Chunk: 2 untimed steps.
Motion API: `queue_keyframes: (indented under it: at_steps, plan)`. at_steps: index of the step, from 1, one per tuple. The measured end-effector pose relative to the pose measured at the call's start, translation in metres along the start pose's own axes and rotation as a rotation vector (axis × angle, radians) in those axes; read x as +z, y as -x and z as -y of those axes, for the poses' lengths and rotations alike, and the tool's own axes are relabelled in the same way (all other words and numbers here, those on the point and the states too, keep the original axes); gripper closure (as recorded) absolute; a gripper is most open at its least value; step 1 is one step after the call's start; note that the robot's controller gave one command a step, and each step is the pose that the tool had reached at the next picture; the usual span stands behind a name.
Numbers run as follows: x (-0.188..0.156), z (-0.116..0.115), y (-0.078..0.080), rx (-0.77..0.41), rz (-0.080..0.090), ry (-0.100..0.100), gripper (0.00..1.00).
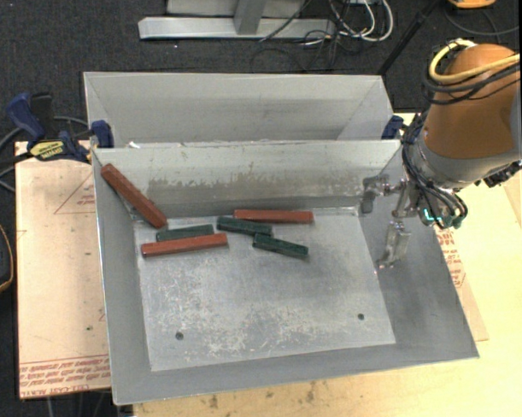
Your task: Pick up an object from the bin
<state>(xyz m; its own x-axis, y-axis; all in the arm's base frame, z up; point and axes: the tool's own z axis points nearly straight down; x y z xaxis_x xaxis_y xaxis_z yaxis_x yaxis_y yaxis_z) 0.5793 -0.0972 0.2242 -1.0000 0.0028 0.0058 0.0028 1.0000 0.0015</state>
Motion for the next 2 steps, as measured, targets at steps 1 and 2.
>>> queue_keyframes:
  at_steps: [1, 2]
  plan:
    - [0.134, -0.03, 0.036, -0.091, 0.001, 0.001, 0.0]
    - [0.152, -0.081, 0.057, -0.173, 0.012, 0.0, 0.0]
